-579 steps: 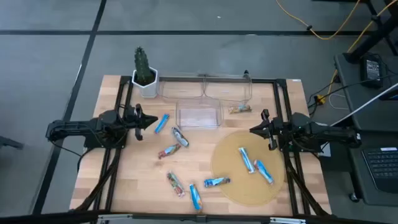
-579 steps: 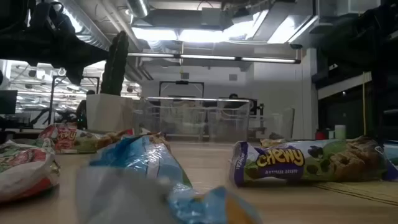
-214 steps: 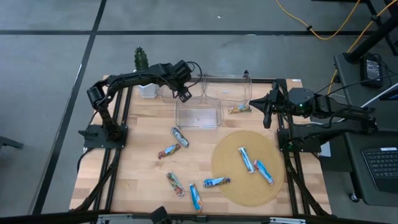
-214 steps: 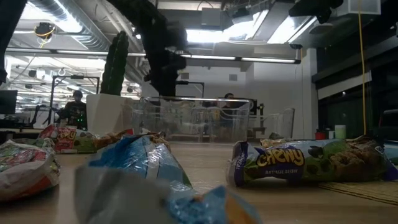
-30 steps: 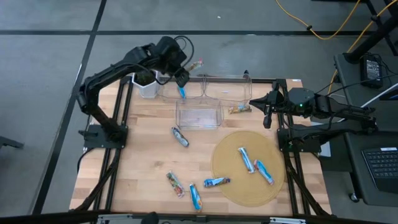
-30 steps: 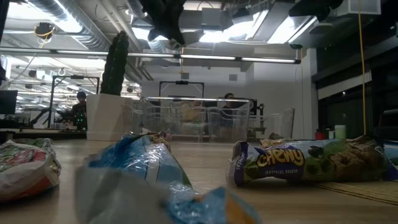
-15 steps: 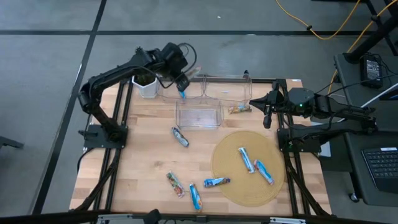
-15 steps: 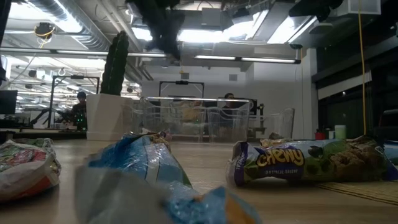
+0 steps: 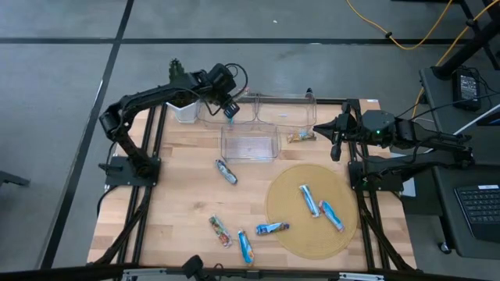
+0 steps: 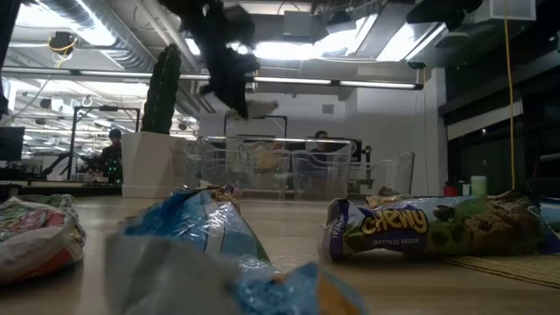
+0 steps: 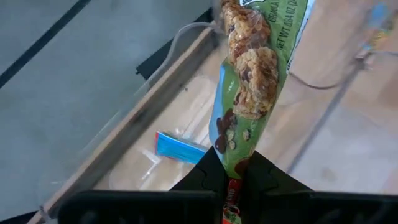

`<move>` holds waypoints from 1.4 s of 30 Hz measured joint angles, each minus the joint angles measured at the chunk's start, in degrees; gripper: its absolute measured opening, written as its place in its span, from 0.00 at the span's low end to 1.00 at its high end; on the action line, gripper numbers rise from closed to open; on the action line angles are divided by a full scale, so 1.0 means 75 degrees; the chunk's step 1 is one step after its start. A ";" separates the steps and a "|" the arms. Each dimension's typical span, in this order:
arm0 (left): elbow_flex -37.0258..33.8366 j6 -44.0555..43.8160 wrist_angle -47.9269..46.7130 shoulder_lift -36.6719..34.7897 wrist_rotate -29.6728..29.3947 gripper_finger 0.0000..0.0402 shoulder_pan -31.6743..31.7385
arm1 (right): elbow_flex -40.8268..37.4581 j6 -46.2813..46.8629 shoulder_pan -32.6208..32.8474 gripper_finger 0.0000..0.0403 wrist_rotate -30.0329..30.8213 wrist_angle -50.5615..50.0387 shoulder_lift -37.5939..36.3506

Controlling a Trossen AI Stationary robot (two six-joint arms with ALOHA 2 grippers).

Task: Pick and place Granola Bars by type
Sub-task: Put the red granola bar into the top left transparent bin

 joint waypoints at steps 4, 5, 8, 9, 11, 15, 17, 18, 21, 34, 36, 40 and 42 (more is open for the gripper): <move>-0.0233 -0.0053 -0.0064 0.0446 0.0222 0.02 0.0071 | 0.0000 0.0000 0.0000 0.08 0.0009 0.0000 -0.0001; -0.0230 -0.0053 -0.0064 0.0518 0.0227 0.02 0.0071 | 0.0000 0.0000 0.0000 0.08 0.0012 0.0000 0.0001; -0.0221 -0.0053 0.0061 0.0688 0.0264 0.02 0.0071 | 0.0000 0.0028 0.0003 0.08 0.0010 0.0000 -0.0002; -0.0221 -0.0053 0.0078 0.0750 0.0273 0.02 0.0071 | 0.0000 0.0026 0.0003 0.08 0.0010 0.0000 0.0000; -0.0221 -0.0050 0.0135 0.0854 0.0273 0.02 0.0071 | 0.0000 0.0026 0.0000 0.08 0.0009 0.0000 0.0001; -0.0211 0.0007 0.0275 0.1144 0.0138 0.02 0.0088 | 0.0000 0.0023 0.0003 0.08 0.0009 0.0000 0.0001; -0.0213 0.0070 0.0358 0.1385 0.0130 0.02 0.0091 | 0.0000 -0.0002 0.0000 0.08 0.0009 0.0000 0.0001; -0.0213 0.0067 0.0337 0.1494 0.0130 0.02 0.0092 | 0.0000 -0.0011 0.0002 0.08 0.0006 0.0000 -0.0001; -0.0213 0.0070 0.0349 0.1678 0.0142 0.02 0.0087 | 0.0000 -0.0011 0.0003 0.08 0.0006 -0.0001 0.0000; -0.0211 0.0232 0.0426 0.2204 -0.0004 0.03 0.0124 | 0.0000 -0.0006 0.0002 0.08 -0.0003 -0.0006 0.0001; -0.0210 0.0239 0.0411 0.2238 -0.0012 0.05 0.0124 | 0.0000 -0.0006 0.0003 0.08 -0.0003 -0.0006 0.0001; -0.0210 0.0247 0.0428 0.2236 -0.0018 0.09 0.0121 | 0.0000 -0.0006 0.0000 0.08 -0.0003 -0.0009 0.0001; -0.0210 0.0264 0.0413 0.2236 -0.0022 0.10 0.0121 | 0.0000 -0.0006 0.0002 0.08 -0.0005 -0.0007 0.0001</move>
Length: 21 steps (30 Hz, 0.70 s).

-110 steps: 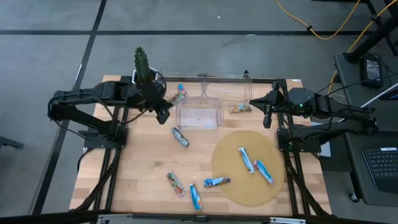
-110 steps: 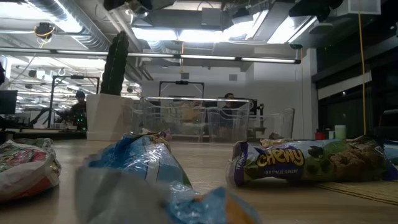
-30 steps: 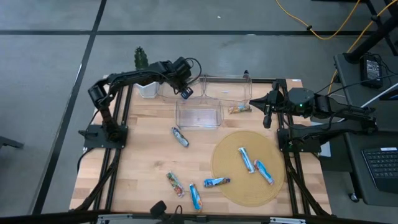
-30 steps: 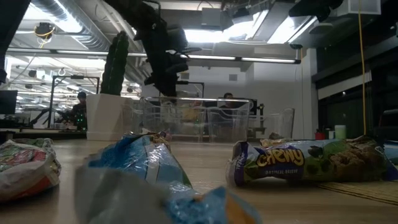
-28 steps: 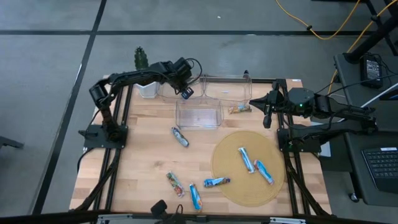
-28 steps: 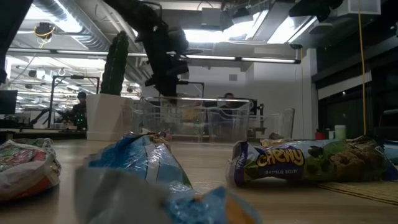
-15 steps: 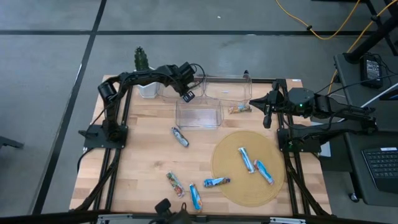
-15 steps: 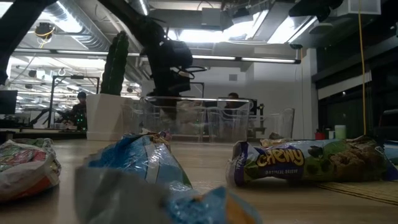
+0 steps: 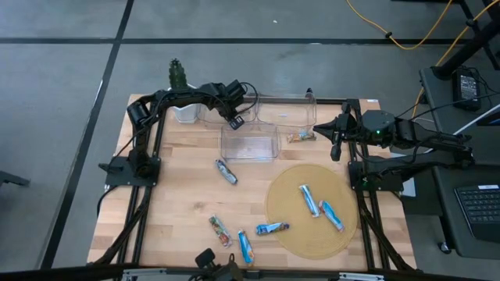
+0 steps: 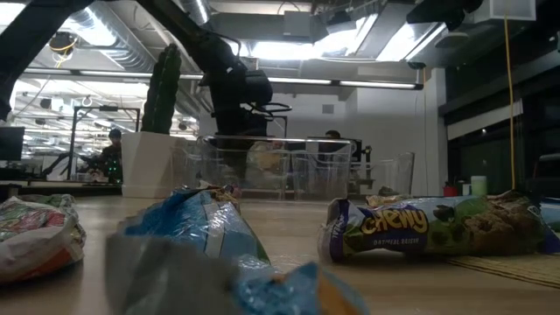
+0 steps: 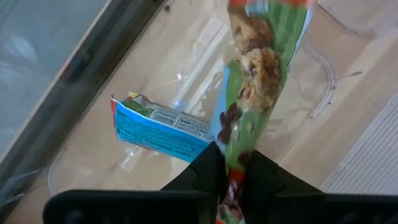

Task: Pick and place Granola Bars by type
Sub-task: Put the red granola bar into the top left transparent bin

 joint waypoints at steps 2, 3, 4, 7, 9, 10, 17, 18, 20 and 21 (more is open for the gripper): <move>0.0000 0.0018 0.0007 0.0000 -0.0034 0.11 0.0000 | 0.0000 0.0000 0.0000 0.08 0.0002 -0.0002 0.0000; 0.0000 0.0018 0.0004 0.0000 -0.0037 0.12 0.0000 | 0.0000 0.0000 0.0001 0.08 0.0002 -0.0002 0.0000; 0.0000 0.0018 0.0001 0.0000 -0.0040 0.13 0.0000 | 0.0000 0.0000 -0.0002 0.08 0.0001 -0.0002 -0.0001; 0.0000 0.0067 -0.0013 0.0000 -0.0051 0.16 0.0000 | 0.0000 0.0000 0.0001 0.08 0.0002 -0.0002 0.0000; 0.0016 0.0082 -0.0054 -0.0003 -0.0056 0.19 0.0000 | 0.0000 0.0002 -0.0001 0.08 0.0002 -0.0002 0.0000; 0.0086 0.0087 -0.0181 -0.0003 -0.0049 0.20 0.0000 | 0.0000 0.0000 0.0000 0.08 0.0002 0.0000 0.0000; 0.0645 0.0375 -0.0550 -0.0017 -0.0053 0.30 -0.0138 | 0.0000 0.0003 -0.0001 0.08 0.0002 0.0001 0.0000; 0.0663 0.0396 -0.0536 -0.0016 -0.0053 0.32 -0.0155 | 0.0000 0.0003 -0.0002 0.08 0.0002 -0.0002 -0.0001; 0.0664 0.0408 -0.0520 -0.0017 -0.0051 0.34 -0.0160 | 0.0000 0.0003 0.0000 0.08 0.0000 -0.0002 0.0000; 0.0664 0.0406 -0.0527 -0.0017 -0.0055 0.35 -0.0156 | 0.0000 0.0003 0.0000 0.08 0.0002 -0.0002 -0.0002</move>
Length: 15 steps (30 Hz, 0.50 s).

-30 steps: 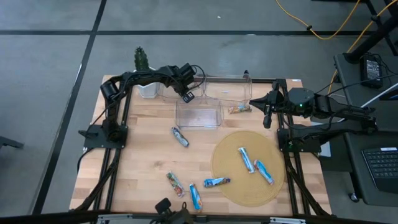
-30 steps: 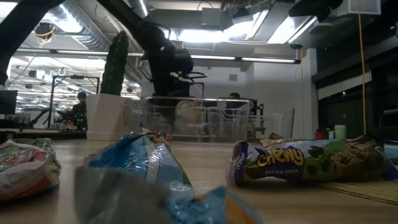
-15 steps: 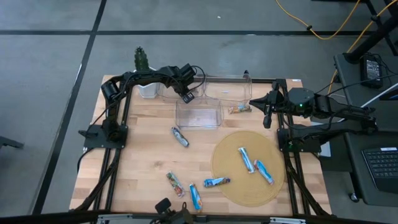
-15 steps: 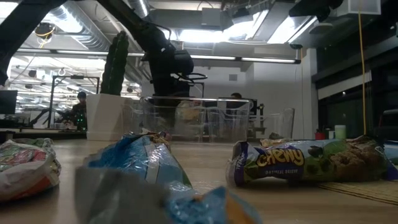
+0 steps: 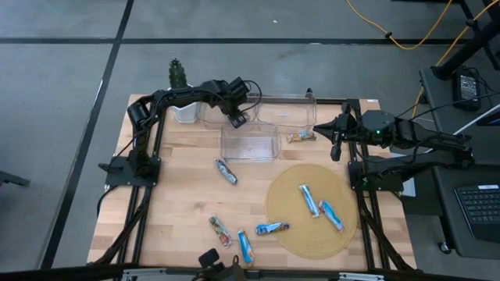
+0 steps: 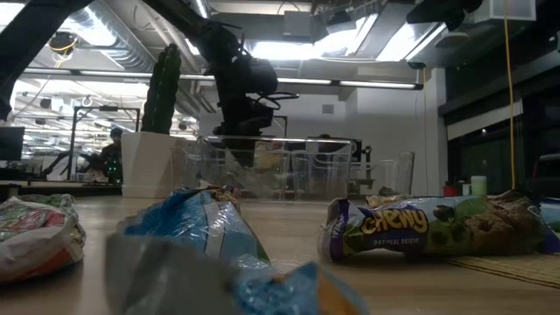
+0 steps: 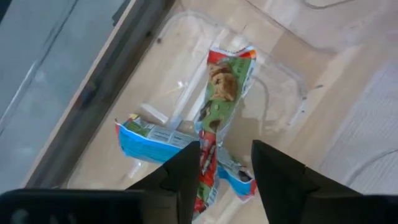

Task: Pick and place Granola Bars by type
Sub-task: Put the red granola bar into the top left transparent bin, then put the blue granola bar into the top right transparent bin

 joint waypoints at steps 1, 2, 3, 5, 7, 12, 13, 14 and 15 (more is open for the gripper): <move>0.0000 0.0000 0.0004 0.0000 -0.0006 0.36 0.0006 | 0.0000 0.0000 0.0001 0.08 0.0000 0.0000 0.0002; 0.0000 0.0000 0.0006 0.0000 -0.0008 0.36 0.0007 | 0.0000 0.0000 0.0000 0.08 0.0000 0.0000 0.0002; 0.0000 0.0000 0.0006 0.0000 -0.0025 0.37 0.0007 | 0.0000 0.0000 0.0001 0.08 0.0000 0.0002 0.0002; 0.0000 0.0000 0.0005 0.0000 -0.0023 0.37 0.0007 | 0.0000 0.0000 0.0001 0.08 0.0000 0.0000 0.0002; 0.0000 0.0002 0.0008 0.0000 -0.0013 0.37 0.0004 | 0.0000 0.0000 -0.0002 0.08 0.0000 0.0001 0.0002; 0.0467 0.0256 -0.0872 -0.0125 0.0066 0.36 -0.0045 | 0.0000 0.0000 0.0001 0.08 0.0000 0.0003 0.0002; 0.0650 0.0352 -0.1195 -0.0198 0.0061 0.36 -0.0058 | 0.0000 -0.0002 0.0001 0.08 0.0000 0.0000 0.0002; 0.0820 0.0430 -0.1504 -0.0297 0.0048 0.36 -0.0094 | 0.0000 -0.0005 -0.0001 0.08 0.0000 0.0002 0.0002; 0.0992 0.0480 -0.1796 -0.0414 0.0038 0.36 -0.0132 | 0.0000 -0.0009 0.0000 0.08 0.0000 0.0001 0.0002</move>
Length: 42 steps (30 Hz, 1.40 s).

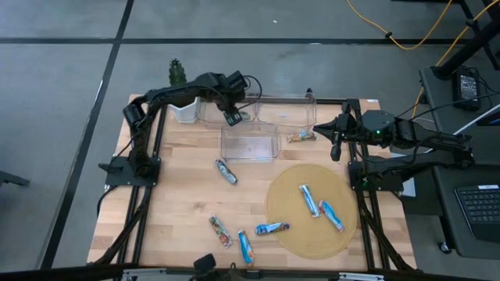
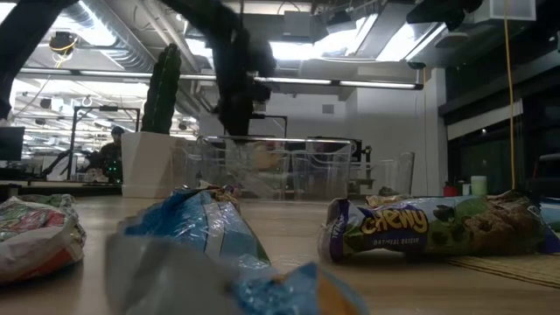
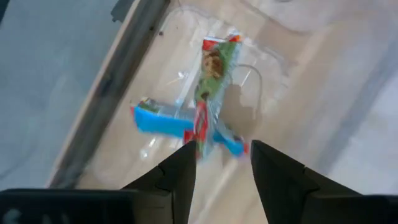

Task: Pick and place Granola Bars by type
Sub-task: Put the blue granola bar into the top right transparent bin

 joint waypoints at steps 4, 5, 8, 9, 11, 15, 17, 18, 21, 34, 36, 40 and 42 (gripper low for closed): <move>0.0519 -0.0069 -0.0970 -0.0746 0.0249 0.36 -0.0329 | 0.0000 0.0000 -0.0001 0.08 0.0000 -0.0001 0.0000; 0.0560 -0.0182 -0.1116 -0.1032 0.0434 0.35 -0.0487 | 0.0000 0.0011 -0.0001 0.08 0.0000 -0.0001 0.0000; 0.0564 -0.0392 -0.1497 -0.1916 0.0830 0.34 -0.1104 | 0.0000 0.0045 0.0000 0.08 0.0000 -0.0013 0.0000; 0.0564 -0.0424 -0.1552 -0.2189 0.0831 0.34 -0.1352 | 0.0000 0.0047 -0.0001 0.08 0.0000 -0.0014 0.0000; 0.0564 -0.0469 -0.1619 -0.2674 0.0791 0.33 -0.1866 | 0.0000 0.0046 0.0001 0.08 0.0000 -0.0016 0.0000; 0.0564 -0.0479 -0.1552 -0.3357 0.0427 0.33 -0.2774 | 0.0000 0.0019 -0.0001 0.08 0.0000 -0.0016 0.0000; 0.0564 -0.0518 -0.1505 -0.3511 0.0258 0.33 -0.3131 | 0.0000 0.0003 0.0000 0.08 0.0000 -0.0016 0.0000; 0.0564 -0.0593 -0.1501 -0.3555 0.0235 0.33 -0.3281 | 0.0000 0.0003 0.0001 0.08 0.0001 -0.0016 0.0000; 0.0554 -0.0752 -0.1518 -0.3582 0.0414 0.33 -0.3658 | 0.0000 0.0004 -0.0002 0.08 0.0001 -0.0016 0.0000; -0.1444 0.0500 -0.0109 -0.3487 0.0392 0.33 -0.5465 | 0.0000 0.0245 0.0001 0.08 0.0000 -0.0010 0.0000; -0.1744 0.0463 0.0230 -0.3460 0.0391 0.33 -0.5530 | 0.0000 0.0242 0.0001 0.08 0.0000 -0.0007 0.0000; -0.2265 0.0245 0.0693 -0.3403 0.0385 0.33 -0.5608 | 0.0001 0.0234 0.0000 0.08 0.0000 -0.0007 0.0000; -0.2519 -0.0023 0.0707 -0.3354 0.0385 0.34 -0.5605 | 0.0000 0.0230 0.0001 0.08 0.0000 -0.0007 0.0000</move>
